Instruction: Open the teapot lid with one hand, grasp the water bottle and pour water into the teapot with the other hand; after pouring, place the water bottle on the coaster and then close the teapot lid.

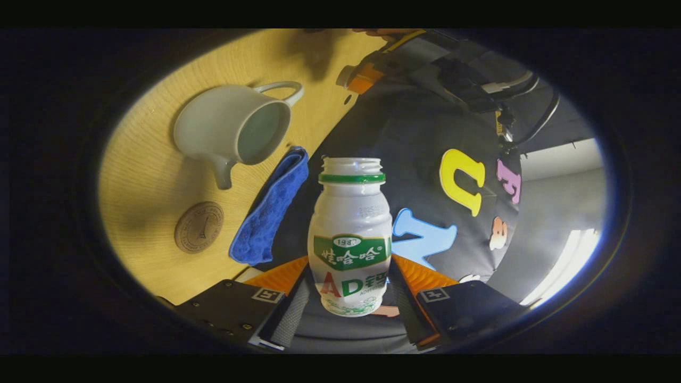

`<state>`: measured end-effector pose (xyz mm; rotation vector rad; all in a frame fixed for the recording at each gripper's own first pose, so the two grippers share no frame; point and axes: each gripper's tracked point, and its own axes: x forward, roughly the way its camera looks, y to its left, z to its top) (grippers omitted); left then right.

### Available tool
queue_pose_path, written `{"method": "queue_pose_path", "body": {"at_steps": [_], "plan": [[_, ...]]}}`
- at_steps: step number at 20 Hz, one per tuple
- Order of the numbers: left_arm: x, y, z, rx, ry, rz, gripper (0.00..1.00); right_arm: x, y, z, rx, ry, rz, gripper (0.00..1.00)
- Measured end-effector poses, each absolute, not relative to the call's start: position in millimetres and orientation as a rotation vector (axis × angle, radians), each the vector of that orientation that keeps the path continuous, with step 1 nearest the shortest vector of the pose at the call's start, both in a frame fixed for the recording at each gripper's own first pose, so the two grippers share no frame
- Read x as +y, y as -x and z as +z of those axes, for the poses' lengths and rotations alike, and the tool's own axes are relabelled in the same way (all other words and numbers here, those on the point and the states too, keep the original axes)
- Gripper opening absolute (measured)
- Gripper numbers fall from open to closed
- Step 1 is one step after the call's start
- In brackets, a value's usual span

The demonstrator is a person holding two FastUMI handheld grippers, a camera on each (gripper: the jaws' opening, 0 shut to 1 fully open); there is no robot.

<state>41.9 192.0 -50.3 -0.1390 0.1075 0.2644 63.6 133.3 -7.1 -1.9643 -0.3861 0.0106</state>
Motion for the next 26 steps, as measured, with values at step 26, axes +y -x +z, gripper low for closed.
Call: {"method": "queue_pose_path", "body": {"at_steps": [26], "plan": [[139.1,-46.4,-39.5,0.08,0.137,0.102,0.16,63.6,-66.7,-49.2,-0.04,0.595,0.034,0.77]]}}
